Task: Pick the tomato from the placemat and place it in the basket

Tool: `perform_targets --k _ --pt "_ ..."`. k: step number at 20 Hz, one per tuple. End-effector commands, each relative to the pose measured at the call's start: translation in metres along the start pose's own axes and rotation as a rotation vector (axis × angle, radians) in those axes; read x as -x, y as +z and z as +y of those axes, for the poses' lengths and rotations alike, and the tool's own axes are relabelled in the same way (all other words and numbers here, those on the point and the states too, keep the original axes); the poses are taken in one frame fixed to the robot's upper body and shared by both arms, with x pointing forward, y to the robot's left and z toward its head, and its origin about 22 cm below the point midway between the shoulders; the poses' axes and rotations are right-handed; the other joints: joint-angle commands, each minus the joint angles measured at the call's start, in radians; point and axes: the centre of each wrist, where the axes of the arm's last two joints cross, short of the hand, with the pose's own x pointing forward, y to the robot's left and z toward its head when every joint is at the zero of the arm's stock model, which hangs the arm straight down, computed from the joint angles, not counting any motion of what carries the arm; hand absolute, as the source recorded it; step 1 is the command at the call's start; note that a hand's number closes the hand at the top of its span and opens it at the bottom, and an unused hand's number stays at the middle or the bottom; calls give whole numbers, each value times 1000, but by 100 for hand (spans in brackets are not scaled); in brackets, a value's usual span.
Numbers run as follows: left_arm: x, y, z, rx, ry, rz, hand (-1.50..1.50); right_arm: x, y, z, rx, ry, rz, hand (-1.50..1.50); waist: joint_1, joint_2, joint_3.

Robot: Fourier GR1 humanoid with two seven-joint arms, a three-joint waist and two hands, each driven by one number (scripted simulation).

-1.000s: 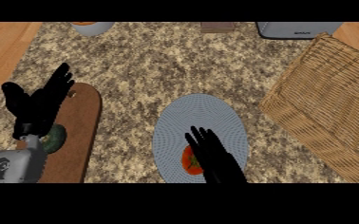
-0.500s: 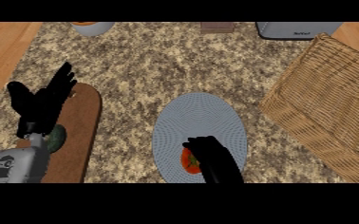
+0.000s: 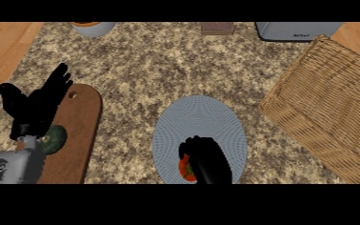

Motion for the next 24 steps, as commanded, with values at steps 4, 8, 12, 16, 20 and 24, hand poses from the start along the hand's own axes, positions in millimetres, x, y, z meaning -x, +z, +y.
perform_targets --k 4,8,12,16,20,24 --pt "-7 -8 -6 -9 14 -5 0 -5 3 17 -44 -39 213 150 0 17 7" --pt "-1 -6 1 -8 2 -4 0 1 2 3 -21 -216 586 150 2 21 7" --pt "-3 -1 1 22 -15 -6 0 -33 -6 -8 64 -358 633 150 26 17 9" --pt "-6 -5 -8 26 0 0 0 -63 -3 -30 304 -549 481 150 21 14 9" --pt "4 -8 -16 -8 -1 -7 0 -88 1 -61 512 -576 333 150 4 8 6" --pt "-10 -10 0 -10 13 6 0 -92 -1 -89 628 -510 423 150 -4 7 6"
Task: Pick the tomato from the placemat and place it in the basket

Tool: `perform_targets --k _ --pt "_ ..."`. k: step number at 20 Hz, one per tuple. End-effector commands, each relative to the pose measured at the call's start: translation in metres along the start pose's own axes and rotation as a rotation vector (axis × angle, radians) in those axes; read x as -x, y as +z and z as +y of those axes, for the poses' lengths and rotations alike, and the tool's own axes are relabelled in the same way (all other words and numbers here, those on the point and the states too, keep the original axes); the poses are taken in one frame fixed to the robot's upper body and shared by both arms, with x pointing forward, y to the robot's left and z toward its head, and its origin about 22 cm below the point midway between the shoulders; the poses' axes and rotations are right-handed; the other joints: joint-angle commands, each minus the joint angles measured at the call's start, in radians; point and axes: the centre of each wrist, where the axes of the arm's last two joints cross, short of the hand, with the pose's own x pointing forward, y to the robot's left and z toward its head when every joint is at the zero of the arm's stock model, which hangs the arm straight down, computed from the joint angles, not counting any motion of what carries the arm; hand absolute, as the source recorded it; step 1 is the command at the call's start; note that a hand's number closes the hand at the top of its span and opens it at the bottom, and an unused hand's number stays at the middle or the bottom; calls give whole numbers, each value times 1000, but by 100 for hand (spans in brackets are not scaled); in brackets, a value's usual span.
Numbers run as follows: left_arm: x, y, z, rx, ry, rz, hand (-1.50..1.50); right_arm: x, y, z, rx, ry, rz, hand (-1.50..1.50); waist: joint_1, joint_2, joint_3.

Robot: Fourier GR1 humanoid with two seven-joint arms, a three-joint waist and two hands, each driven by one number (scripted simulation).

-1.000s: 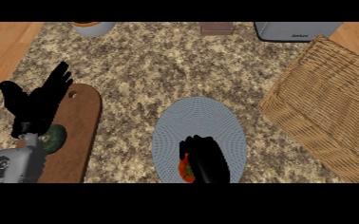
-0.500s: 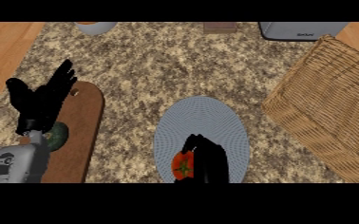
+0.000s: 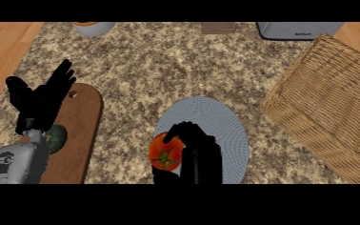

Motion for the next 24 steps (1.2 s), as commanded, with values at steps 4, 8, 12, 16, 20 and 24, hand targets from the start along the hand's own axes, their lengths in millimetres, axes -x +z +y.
perform_targets --k 4,8,12,16,20,24 --pt "11 4 10 -5 9 25 0 -44 -15 -50 231 -24 127 150 -11 -4 -1" --pt "4 -1 7 -13 7 13 0 -54 -35 -68 303 28 173 150 -9 1 -1" --pt "-1 -4 13 -23 -3 -3 0 -67 -51 -89 367 47 175 150 -11 2 -1" --pt "17 6 6 10 7 3 0 -78 -82 -104 432 89 204 150 0 3 -1" --pt "9 6 14 -8 3 -4 0 -71 -104 -128 464 106 245 150 -5 3 0" --pt "-6 -7 11 -5 4 4 0 -62 -131 -135 541 219 305 150 -17 5 -1"
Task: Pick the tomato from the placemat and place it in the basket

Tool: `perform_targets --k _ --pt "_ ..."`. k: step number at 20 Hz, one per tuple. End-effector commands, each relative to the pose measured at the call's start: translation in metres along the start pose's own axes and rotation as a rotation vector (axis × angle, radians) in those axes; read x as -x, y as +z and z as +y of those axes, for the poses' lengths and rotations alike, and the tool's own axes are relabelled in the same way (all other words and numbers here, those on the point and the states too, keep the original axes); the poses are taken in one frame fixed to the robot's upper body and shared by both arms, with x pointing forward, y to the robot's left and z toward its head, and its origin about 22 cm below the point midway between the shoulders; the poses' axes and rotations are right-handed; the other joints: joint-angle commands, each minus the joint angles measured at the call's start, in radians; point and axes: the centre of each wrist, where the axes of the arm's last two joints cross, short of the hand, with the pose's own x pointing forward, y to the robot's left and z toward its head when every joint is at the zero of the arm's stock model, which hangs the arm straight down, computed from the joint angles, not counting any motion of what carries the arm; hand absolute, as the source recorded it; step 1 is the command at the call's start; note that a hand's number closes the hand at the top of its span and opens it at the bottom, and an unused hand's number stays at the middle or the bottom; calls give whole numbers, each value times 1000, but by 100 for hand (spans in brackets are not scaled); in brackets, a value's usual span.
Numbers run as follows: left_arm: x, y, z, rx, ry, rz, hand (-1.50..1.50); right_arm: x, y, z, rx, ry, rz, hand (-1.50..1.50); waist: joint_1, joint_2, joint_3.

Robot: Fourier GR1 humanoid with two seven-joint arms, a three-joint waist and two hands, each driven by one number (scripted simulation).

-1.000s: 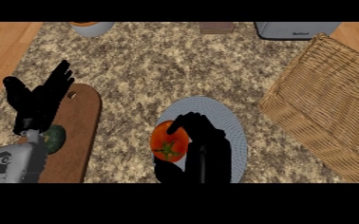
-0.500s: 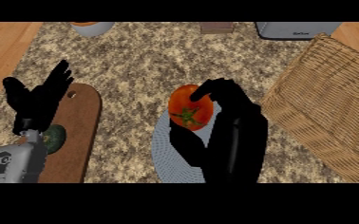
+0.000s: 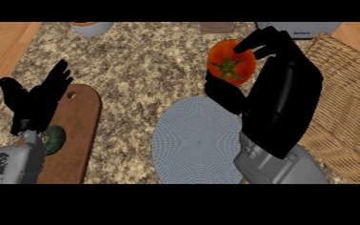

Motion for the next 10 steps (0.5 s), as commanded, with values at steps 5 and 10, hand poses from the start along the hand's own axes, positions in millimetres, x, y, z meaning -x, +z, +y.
perform_targets --k 5,10 --pt "10 1 10 -18 5 -5 0 29 -61 -32 93 200 221 150 -7 1 1" --pt "4 8 -8 -13 8 1 0 53 -76 -51 112 207 258 150 3 1 1"
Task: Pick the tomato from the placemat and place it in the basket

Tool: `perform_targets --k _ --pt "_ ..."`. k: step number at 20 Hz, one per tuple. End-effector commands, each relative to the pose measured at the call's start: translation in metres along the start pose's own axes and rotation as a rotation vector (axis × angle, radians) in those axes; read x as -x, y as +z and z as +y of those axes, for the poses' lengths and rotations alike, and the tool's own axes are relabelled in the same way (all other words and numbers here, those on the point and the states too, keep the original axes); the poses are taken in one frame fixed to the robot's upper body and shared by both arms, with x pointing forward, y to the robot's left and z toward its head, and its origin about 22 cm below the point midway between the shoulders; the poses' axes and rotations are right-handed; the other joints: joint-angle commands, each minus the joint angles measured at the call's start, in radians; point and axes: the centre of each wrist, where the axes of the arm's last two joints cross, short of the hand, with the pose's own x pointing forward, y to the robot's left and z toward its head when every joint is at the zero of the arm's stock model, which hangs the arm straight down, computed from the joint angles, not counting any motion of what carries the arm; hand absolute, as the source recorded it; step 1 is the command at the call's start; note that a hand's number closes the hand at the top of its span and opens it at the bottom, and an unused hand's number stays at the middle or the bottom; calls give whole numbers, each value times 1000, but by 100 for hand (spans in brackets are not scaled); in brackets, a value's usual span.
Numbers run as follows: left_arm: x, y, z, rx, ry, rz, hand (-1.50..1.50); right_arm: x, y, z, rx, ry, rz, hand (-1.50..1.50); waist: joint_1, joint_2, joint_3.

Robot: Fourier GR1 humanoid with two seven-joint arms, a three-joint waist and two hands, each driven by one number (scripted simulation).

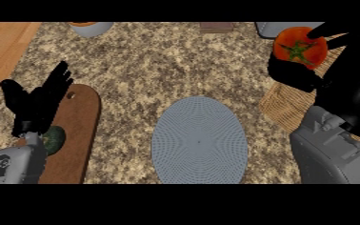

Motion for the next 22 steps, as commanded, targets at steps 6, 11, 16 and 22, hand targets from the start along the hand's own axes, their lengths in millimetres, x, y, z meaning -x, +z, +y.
perform_targets --k 6,11,16,22 --pt "9 -3 -13 -15 -17 -3 0 73 -46 -6 -13 82 112 150 4 4 0" --pt "13 1 -13 9 -8 -2 0 125 -44 -6 13 18 137 150 5 4 1" --pt "1 -5 12 -4 12 -5 0 140 -55 -16 199 41 247 150 0 3 0" --pt "2 -15 -12 29 -8 3 0 175 -56 16 101 17 262 -150 7 4 0"
